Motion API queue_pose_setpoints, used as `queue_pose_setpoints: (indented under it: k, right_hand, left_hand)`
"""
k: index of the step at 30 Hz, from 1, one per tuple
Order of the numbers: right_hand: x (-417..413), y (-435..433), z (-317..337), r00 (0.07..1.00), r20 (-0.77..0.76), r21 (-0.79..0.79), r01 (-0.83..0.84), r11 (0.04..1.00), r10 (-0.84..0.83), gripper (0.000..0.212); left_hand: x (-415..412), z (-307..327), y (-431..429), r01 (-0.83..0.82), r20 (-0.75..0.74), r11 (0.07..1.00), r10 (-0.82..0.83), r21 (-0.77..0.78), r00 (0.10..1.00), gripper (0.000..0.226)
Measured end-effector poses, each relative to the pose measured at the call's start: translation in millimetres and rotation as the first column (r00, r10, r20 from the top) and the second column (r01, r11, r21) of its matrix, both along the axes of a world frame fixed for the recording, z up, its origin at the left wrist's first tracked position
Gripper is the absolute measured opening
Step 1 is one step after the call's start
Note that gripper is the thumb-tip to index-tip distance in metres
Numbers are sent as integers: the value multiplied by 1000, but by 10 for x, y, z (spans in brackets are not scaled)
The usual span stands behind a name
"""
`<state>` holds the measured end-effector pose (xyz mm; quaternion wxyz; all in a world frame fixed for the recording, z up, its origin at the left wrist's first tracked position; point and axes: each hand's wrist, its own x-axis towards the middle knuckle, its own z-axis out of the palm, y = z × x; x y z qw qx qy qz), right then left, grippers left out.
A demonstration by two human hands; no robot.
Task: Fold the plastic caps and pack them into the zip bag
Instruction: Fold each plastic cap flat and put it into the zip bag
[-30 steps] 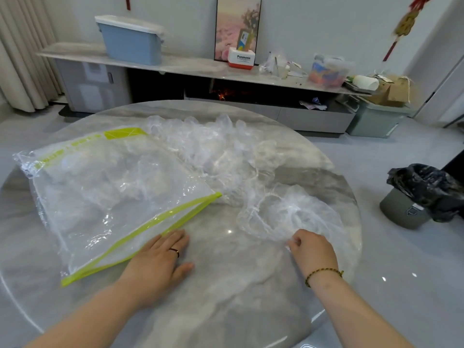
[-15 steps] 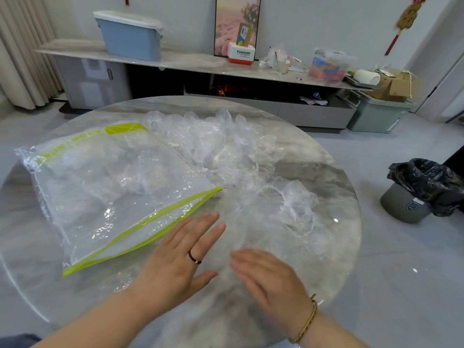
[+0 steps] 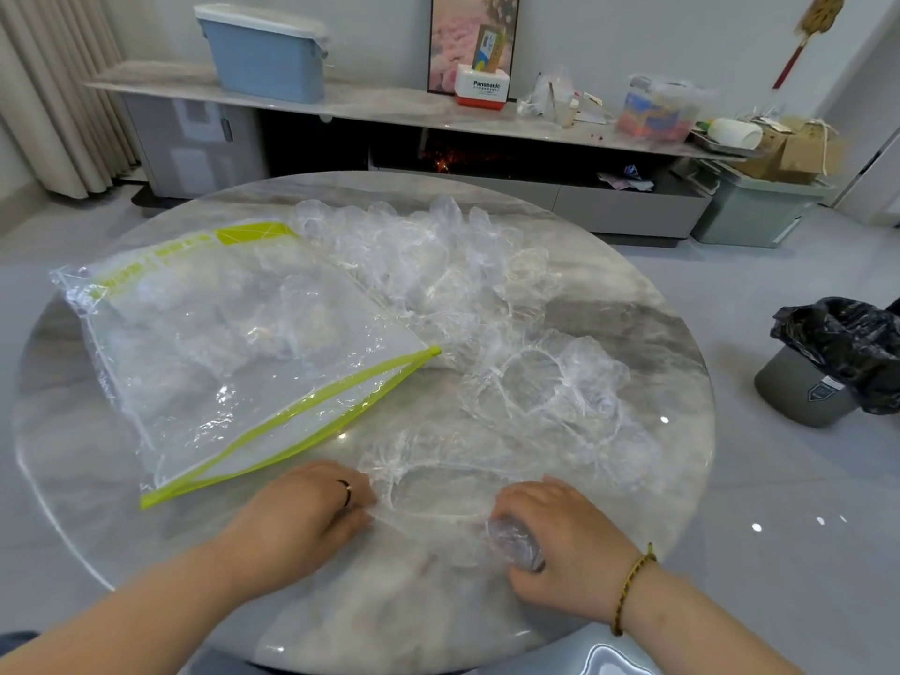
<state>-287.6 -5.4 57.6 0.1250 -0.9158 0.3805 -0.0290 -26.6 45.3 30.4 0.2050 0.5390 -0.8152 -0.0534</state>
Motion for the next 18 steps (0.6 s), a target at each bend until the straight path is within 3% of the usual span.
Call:
queue_pose_setpoints:
  k: [2, 5, 7, 9, 11, 14, 16, 18]
  right_hand:
    - [16, -24, 77, 997, -74, 171, 3, 985, 10, 91]
    - [98, -10, 114, 985, -164, 217, -9, 976, 46, 101]
    - [149, 11, 88, 984, -176, 151, -11, 989, 38, 84]
    - [207, 43, 51, 998, -45, 86, 42, 995, -38, 65]
    - [251, 18, 52, 961, 150, 213, 197, 957, -232, 30]
    - [264, -85, 31, 785, 337, 471, 337, 815, -520, 39]
    - [263, -152, 17, 733, 311, 541, 387, 746, -605, 27]
    - [262, -180, -5, 736, 248, 544, 432, 719, -630, 6]
  left_hand:
    - [15, -11, -2, -85, -104, 993, 94, 87, 990, 35]
    - [-8, 6, 4, -181, -254, 965, 227, 191, 940, 39]
    - [-30, 38, -7, -233, -311, 947, 294, 220, 904, 41]
    - [-74, 89, -13, -278, -338, 930, 348, 239, 874, 41]
    - [-138, 153, -39, -348, -328, 900, 423, 262, 845, 40]
    - [-185, 198, -91, -506, -118, 826, 545, 250, 830, 29]
    - [-228, 222, -113, -516, -66, 843, 530, 155, 846, 15]
    - [-266, 144, -149, -412, -35, 910, 410, -58, 911, 26]
